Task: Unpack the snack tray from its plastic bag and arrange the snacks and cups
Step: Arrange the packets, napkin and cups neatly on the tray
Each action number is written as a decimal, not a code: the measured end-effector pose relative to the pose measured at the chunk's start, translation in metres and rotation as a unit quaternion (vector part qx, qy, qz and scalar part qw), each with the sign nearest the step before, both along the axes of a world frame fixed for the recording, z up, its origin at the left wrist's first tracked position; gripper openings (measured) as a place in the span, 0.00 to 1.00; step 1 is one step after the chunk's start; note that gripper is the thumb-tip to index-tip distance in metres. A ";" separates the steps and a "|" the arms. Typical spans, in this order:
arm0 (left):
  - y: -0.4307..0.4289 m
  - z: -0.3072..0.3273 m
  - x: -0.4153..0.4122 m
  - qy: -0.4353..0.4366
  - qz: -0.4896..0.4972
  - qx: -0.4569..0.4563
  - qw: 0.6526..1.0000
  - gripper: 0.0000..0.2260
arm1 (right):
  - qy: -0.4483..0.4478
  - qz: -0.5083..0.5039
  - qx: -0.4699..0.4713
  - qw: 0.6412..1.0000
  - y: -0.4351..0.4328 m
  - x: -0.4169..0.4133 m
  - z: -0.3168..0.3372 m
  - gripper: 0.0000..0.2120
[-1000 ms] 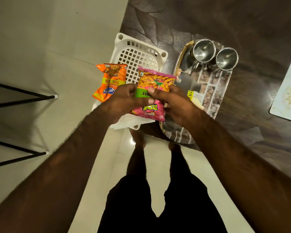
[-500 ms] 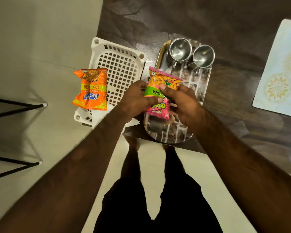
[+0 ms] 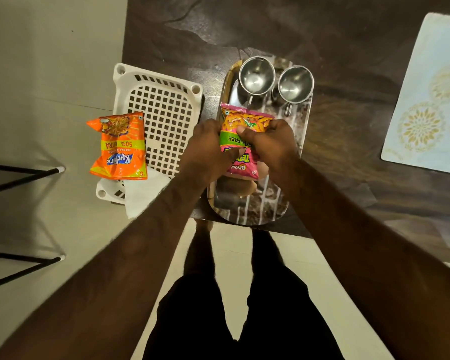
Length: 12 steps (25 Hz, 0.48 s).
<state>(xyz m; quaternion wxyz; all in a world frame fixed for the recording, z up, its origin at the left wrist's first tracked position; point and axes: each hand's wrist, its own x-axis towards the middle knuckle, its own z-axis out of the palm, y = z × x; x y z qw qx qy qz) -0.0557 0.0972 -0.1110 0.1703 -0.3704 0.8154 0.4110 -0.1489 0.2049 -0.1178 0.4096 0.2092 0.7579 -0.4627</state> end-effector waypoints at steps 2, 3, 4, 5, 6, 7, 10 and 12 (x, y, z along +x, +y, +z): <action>0.001 -0.001 -0.001 0.003 0.001 -0.010 1.000 0.27 | 0.021 0.024 0.022 0.999 -0.001 -0.001 -0.003 0.27; 0.000 -0.001 -0.001 0.002 0.004 -0.014 1.000 0.27 | 0.035 0.035 0.026 0.998 -0.002 -0.002 -0.003 0.27; -0.001 -0.002 -0.002 0.000 0.006 -0.016 1.000 0.27 | 0.049 0.044 0.029 0.997 -0.003 -0.002 -0.004 0.26; -0.002 -0.002 -0.002 0.001 0.007 -0.016 1.000 0.27 | 0.061 0.051 0.032 0.996 -0.003 -0.003 -0.005 0.27; -0.003 -0.002 -0.002 0.001 0.007 -0.014 1.000 0.28 | 0.068 0.057 0.033 0.996 -0.003 -0.003 -0.007 0.28; -0.003 -0.001 -0.002 0.003 0.005 -0.013 1.000 0.28 | 0.071 0.061 0.035 0.995 -0.003 -0.003 -0.008 0.30; -0.006 0.006 0.002 0.015 0.016 -0.023 0.999 0.29 | 0.094 0.085 0.078 0.989 -0.003 0.000 -0.006 0.33; -0.015 0.016 0.011 0.039 0.041 -0.034 0.998 0.27 | 0.147 0.107 0.120 0.976 0.002 0.007 0.001 0.29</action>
